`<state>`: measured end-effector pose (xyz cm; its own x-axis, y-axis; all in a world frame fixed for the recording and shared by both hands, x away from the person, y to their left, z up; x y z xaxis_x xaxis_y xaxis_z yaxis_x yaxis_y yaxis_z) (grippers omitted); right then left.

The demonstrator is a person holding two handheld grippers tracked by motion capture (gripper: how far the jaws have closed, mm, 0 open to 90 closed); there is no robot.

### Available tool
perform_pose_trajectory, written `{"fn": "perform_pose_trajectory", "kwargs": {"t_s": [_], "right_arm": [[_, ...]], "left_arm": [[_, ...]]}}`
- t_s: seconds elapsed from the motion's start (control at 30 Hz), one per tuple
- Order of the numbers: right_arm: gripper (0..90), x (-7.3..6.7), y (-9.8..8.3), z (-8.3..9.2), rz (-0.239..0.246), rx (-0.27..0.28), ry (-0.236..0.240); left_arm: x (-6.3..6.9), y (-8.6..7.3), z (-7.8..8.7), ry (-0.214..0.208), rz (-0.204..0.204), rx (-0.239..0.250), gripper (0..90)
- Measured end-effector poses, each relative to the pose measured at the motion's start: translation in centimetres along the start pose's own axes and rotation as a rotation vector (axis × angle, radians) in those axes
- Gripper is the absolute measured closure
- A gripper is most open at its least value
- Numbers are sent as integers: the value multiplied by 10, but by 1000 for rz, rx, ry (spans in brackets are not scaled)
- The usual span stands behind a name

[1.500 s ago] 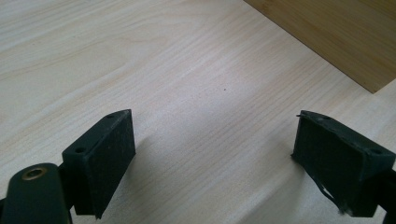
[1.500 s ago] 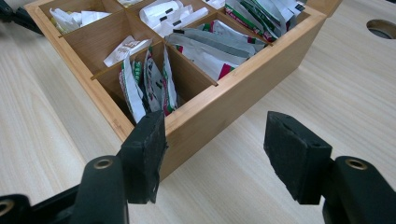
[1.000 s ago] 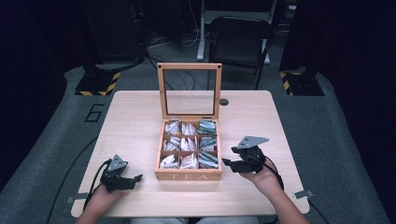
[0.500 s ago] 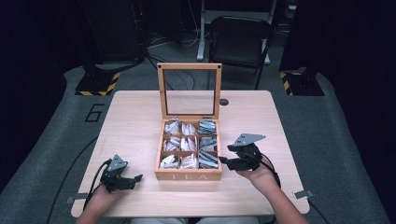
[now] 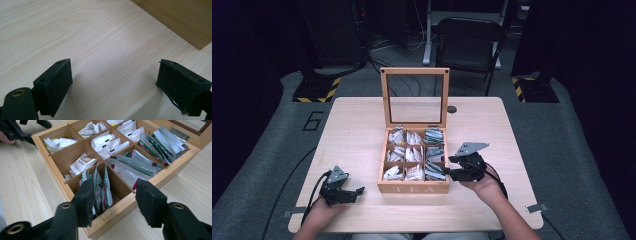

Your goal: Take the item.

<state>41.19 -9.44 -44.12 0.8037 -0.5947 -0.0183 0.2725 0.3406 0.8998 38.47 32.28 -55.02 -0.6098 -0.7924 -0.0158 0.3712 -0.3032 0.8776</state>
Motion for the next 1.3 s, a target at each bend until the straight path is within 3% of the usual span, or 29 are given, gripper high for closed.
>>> {"fn": "perform_pose_trajectory", "kwargs": {"t_s": [0.43,1.0,1.3], "right_arm": [[635,2,0,-11,30,-10,22],[775,6,-10,-26,1,-48,45],[842,8,-11,-30,9,-61,63]], "left_arm": [[0,0,0,0,0,0,126],[0,0,0,0,0,0,126],[0,0,0,0,0,0,126]]}}
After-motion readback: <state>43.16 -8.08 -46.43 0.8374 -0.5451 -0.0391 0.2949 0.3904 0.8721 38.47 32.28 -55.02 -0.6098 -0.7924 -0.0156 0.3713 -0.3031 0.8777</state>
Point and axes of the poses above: each handheld gripper's, and its own axes: z roughly backward along the jaws, y roughly out of its top, x roughly to its right, the point moved 3 cm from there along -z, roughly forward along the jaws, and after that the axes turned 14 degrees about x, right-handed, at the moved point
